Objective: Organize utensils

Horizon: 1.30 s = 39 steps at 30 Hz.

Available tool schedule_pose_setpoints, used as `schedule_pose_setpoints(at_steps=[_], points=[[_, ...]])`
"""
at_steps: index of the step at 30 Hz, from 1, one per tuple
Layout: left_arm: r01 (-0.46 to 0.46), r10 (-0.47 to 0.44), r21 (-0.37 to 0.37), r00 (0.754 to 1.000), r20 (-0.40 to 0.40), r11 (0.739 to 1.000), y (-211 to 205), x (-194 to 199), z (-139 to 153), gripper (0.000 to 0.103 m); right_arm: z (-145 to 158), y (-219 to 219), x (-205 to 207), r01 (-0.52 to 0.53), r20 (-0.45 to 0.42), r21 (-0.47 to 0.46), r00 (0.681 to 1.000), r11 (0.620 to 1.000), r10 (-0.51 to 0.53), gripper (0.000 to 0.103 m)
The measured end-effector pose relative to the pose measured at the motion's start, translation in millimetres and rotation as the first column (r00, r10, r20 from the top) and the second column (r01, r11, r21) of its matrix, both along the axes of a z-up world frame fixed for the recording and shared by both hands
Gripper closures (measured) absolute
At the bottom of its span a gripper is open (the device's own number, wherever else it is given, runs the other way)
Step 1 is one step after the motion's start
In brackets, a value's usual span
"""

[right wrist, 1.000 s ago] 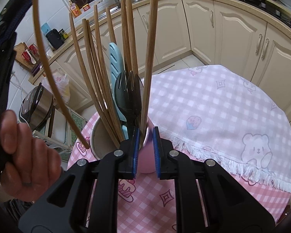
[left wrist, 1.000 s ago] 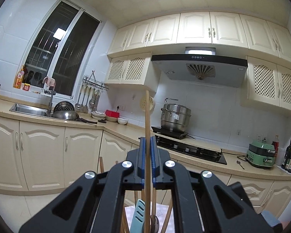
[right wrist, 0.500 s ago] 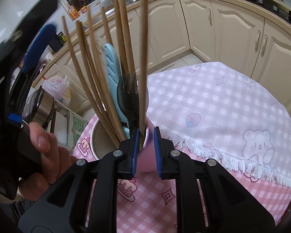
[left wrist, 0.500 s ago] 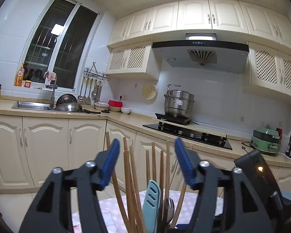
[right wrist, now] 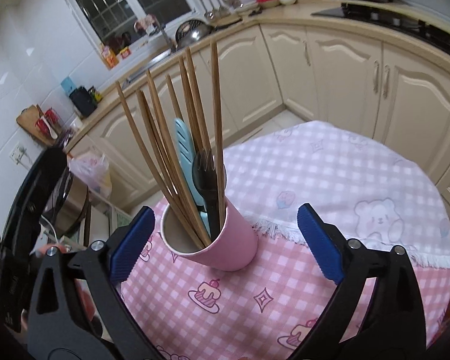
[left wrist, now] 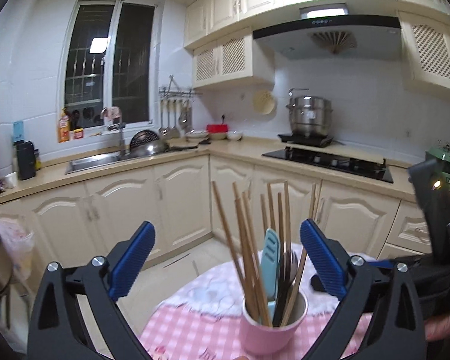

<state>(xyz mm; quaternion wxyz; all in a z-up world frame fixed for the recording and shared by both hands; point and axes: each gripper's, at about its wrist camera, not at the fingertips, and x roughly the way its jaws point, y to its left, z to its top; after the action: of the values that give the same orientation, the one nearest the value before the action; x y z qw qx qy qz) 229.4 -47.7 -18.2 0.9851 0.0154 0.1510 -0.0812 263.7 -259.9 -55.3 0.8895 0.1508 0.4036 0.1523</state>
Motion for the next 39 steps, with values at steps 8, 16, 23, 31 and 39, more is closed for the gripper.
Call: schedule_pose_setpoints(at_steps=[8, 16, 23, 31, 39], points=[[-0.064, 0.066, 0.032, 0.996, -0.060, 0.997, 16, -45, 22, 0.007, 35, -3, -46, 0.025, 0.117, 0.012, 0.993, 1.000, -0.027, 0.007], [-0.119, 0.123, 0.052, 0.988, -0.091, 0.992, 28, -95, 32, 0.007, 65, 4, -104, 0.043, 0.263, -0.011, 0.964, 0.999, -0.038, 0.006], [-0.167, 0.172, 0.057, 0.981, -0.089, 0.984, 39, -131, 37, 0.007, 78, 17, -148, 0.076, 0.358, -0.066, 0.933, 0.995, -0.047, 0.006], [-0.188, 0.189, 0.030, 0.980, -0.064, 0.982, 47, -172, 38, 0.007, 84, 31, -197, 0.110, 0.436, -0.119, 0.899, 0.987, -0.048, 0.006], [-0.189, 0.189, 0.012, 0.981, -0.049, 0.982, 53, -201, 38, 0.007, 88, 39, -232, 0.144, 0.475, -0.142, 0.878, 0.979, -0.060, 0.006]])
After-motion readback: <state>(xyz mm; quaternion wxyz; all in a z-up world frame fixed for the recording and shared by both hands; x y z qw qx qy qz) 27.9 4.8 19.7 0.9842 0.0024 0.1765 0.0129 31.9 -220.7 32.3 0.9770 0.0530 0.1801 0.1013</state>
